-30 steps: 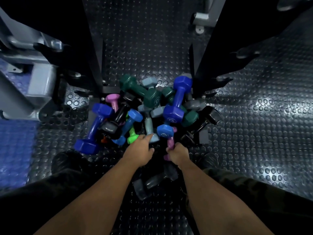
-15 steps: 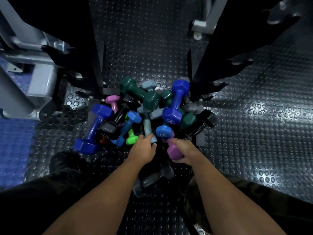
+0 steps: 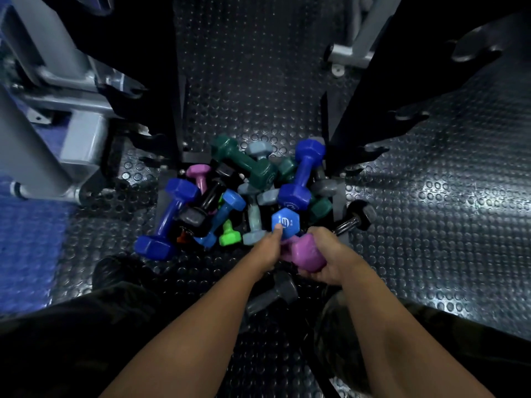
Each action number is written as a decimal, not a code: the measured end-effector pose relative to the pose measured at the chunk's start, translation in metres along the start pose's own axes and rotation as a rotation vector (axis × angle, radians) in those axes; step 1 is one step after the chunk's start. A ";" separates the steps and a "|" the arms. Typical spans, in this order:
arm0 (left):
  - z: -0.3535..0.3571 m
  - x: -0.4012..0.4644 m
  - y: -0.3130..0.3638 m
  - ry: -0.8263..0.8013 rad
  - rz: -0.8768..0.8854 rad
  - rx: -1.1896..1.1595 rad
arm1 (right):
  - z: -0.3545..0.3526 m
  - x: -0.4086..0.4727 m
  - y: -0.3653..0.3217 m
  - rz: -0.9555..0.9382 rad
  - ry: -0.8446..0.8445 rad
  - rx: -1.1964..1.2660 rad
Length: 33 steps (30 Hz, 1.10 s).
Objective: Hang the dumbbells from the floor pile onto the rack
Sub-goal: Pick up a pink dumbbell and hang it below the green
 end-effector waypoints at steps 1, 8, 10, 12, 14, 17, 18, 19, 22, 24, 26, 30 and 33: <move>0.001 0.000 -0.003 -0.063 -0.024 -0.062 | -0.006 -0.006 0.004 0.013 -0.008 -0.006; -0.011 -0.014 -0.014 -0.105 -0.136 -0.114 | -0.041 -0.017 0.039 0.055 -0.093 -0.031; -0.010 -0.015 -0.018 -0.117 -0.139 -0.087 | -0.043 -0.021 0.040 0.073 -0.097 -0.027; -0.004 -0.019 -0.021 -0.182 -0.164 -0.099 | -0.046 -0.023 0.041 0.113 -0.113 0.008; 0.007 -0.021 -0.029 -0.250 -0.221 -0.168 | -0.049 -0.023 0.046 0.178 -0.150 0.062; 0.017 -0.020 -0.039 -0.268 -0.286 -0.247 | -0.049 -0.024 0.063 0.252 -0.198 0.177; 0.015 -0.018 -0.042 -0.238 -0.277 -0.212 | -0.047 -0.024 0.069 0.277 -0.207 0.224; 0.010 -0.016 -0.044 -0.196 -0.260 -0.159 | -0.044 -0.025 0.075 0.302 -0.214 0.273; -0.008 -0.017 -0.047 -0.152 -0.244 -0.081 | -0.032 -0.022 0.088 0.343 -0.250 0.382; -0.021 -0.022 -0.045 -0.111 -0.243 -0.108 | -0.024 -0.019 0.088 0.348 -0.239 0.437; -0.034 -0.026 -0.042 -0.033 -0.215 -0.141 | -0.016 -0.013 0.082 0.288 -0.180 0.450; -0.043 -0.030 -0.037 0.108 -0.117 -0.213 | 0.005 -0.009 0.071 0.146 -0.096 0.340; -0.051 -0.042 -0.030 0.169 -0.100 -0.214 | 0.014 -0.014 0.071 0.106 -0.086 0.268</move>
Point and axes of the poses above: each hand's wrist, its own x-axis towards the middle knuckle, its own z-axis out of the palm, y = z × x, the point moved 2 cm from there along x, towards the middle knuckle, and after that the axes turned 15 degrees about -z, right-handed, at the moved point
